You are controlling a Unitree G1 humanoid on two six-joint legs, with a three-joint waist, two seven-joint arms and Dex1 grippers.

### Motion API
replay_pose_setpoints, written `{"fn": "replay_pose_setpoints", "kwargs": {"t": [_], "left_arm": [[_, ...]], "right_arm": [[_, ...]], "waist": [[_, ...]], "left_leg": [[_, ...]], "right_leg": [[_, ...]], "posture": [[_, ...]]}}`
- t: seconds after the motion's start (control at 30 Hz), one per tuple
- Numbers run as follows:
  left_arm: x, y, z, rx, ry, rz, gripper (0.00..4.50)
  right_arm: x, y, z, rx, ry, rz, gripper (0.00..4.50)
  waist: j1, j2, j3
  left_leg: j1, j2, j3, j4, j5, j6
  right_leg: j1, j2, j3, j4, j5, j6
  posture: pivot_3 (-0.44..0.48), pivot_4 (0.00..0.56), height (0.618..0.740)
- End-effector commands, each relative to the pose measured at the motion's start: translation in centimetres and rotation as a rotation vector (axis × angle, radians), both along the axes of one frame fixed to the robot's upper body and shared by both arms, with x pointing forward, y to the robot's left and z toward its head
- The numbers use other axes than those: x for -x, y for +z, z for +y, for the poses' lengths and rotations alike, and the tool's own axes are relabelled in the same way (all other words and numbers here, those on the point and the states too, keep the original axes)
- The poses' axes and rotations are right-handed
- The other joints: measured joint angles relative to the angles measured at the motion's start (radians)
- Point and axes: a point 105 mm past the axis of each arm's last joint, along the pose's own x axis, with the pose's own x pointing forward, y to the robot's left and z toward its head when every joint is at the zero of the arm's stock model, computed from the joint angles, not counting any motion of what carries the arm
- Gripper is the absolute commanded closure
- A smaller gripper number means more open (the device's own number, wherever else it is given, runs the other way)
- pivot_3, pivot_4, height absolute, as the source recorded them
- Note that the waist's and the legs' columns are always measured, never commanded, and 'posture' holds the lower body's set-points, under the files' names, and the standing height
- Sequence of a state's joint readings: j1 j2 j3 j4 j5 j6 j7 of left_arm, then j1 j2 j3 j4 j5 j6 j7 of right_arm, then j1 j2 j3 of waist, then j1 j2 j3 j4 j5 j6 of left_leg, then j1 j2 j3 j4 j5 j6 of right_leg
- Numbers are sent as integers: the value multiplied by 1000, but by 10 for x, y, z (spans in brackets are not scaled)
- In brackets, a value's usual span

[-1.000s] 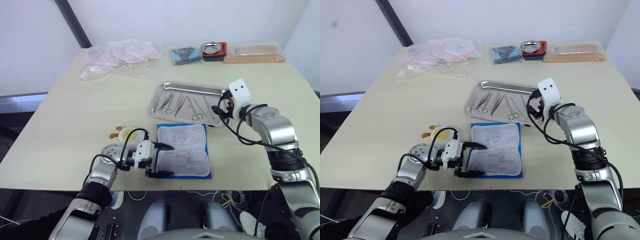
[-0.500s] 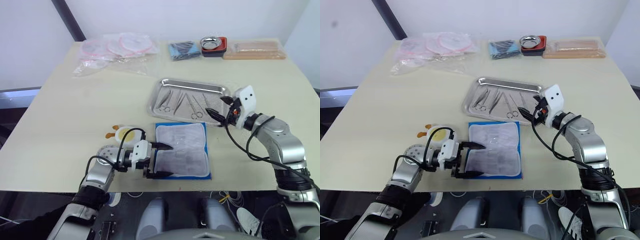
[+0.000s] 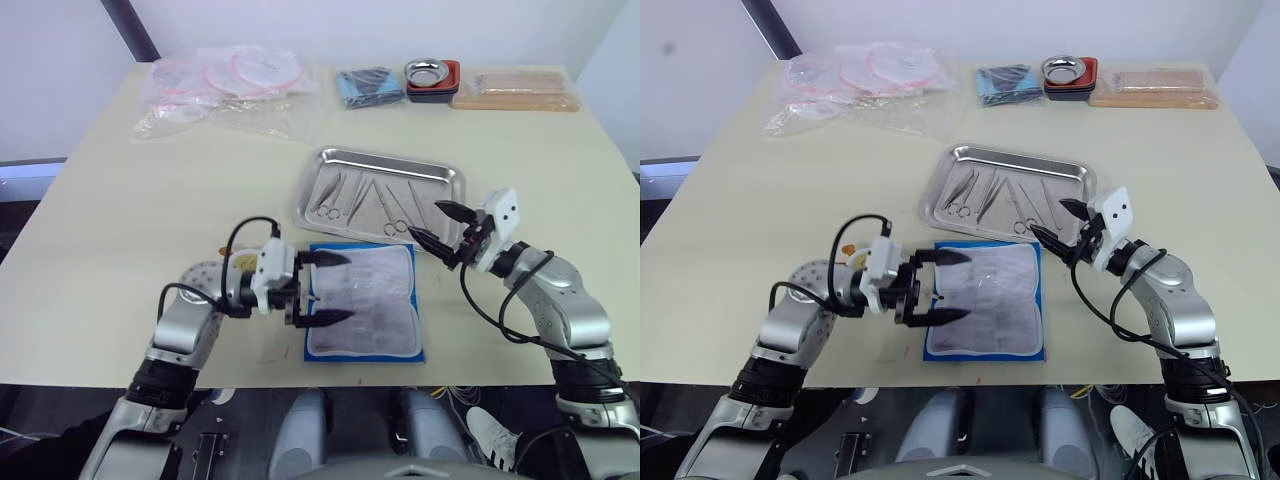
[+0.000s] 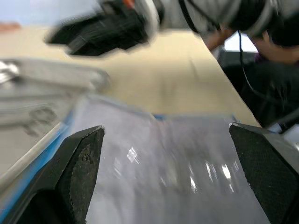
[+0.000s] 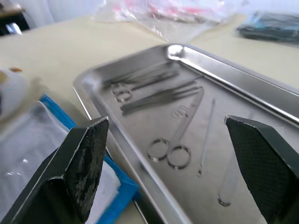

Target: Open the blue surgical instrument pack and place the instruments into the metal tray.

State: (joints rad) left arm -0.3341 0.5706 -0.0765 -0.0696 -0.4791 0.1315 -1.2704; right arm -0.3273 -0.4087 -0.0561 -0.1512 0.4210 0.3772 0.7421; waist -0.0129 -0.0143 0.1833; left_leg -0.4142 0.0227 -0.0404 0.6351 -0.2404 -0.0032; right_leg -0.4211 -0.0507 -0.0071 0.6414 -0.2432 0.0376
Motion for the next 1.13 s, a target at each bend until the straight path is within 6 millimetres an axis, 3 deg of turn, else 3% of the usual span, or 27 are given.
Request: {"fn": "replay_pose_setpoints", "kwargs": {"t": [0.03, 0.07, 0.27, 0.37, 0.47, 0.6, 0.7, 0.83, 0.97, 1.13], "left_arm": [[-6, 35, 12, 76, 76, -56, 0], [-7, 39, 15, 84, 93, -58, 0], [-20, 50, 83, 158, 414, -46, 0], [-16, 51, 126, 219, 612, -48, 0], [-10, 40, 155, 176, 735, -46, 0], [10, 9, 207, 113, 942, 25, 0], [22, -5, 221, 101, 1009, 66, 0], [53, -42, 244, 34, 1141, 180, 0], [62, -64, 241, -32, 1179, 235, 0], [64, -72, 236, -76, 1172, 227, 0]], "right_arm": [[10, 24, -8, -77, 46, -84, 352], [11, 25, -9, -85, 53, -84, 352], [17, 24, -43, -149, 26, -83, 141], [20, 19, -66, -163, -30, -83, 141], [24, 13, -80, -161, -65, -72, 141], [36, -5, -106, -130, -109, -43, 141], [43, -14, -119, -104, -132, -23, 141], [60, -38, -155, -44, -222, 53, 141], [73, -58, -170, -13, -268, 104, 141], [84, -76, -178, 24, -292, 142, 141]], "waist": [[0, 0, 0], [-1, 0, 0], [-3, 0, 0], [-1, 0, 0], [0, 0, 0], [0, 0, 0], [0, 0, 0], [2, 0, 0], [2, -2, -1], [2, -3, -2]], "left_leg": [[0, 0, 0, 0, 0, 0], [0, 0, 0, 0, 0, 0], [1, 0, 0, 0, 0, 0], [1, 0, 1, 1, 0, 0], [1, 0, 1, 1, 0, 0], [2, 0, 2, 1, 0, 0], [3, 0, 3, 2, 0, 0], [5, 0, 3, 3, 0, 0], [16, 1, 7, 1, 0, 0], [18, 2, 8, 3, 0, 0]], "right_leg": [[0, 0, 0, 0, 0, 0], [0, 0, 0, 0, 0, 0], [0, 0, 0, 1, 0, 0], [0, 0, 1, 2, 0, 0], [0, 0, 1, 2, 0, 0], [0, 0, 2, 3, 0, -1], [1, 0, 2, 3, 0, -1], [3, 0, 3, 5, 1, -1], [12, -1, 6, 4, -1, -2], [12, 1, 7, 6, -1, -2]], "posture": [[0, 150, 740], [0, 150, 740], [0, 150, 740], [0, 150, 740], [0, 150, 740], [0, 150, 740], [0, 150, 740], [0, 150, 740], [0, 150, 740], [0, 150, 740]]}}
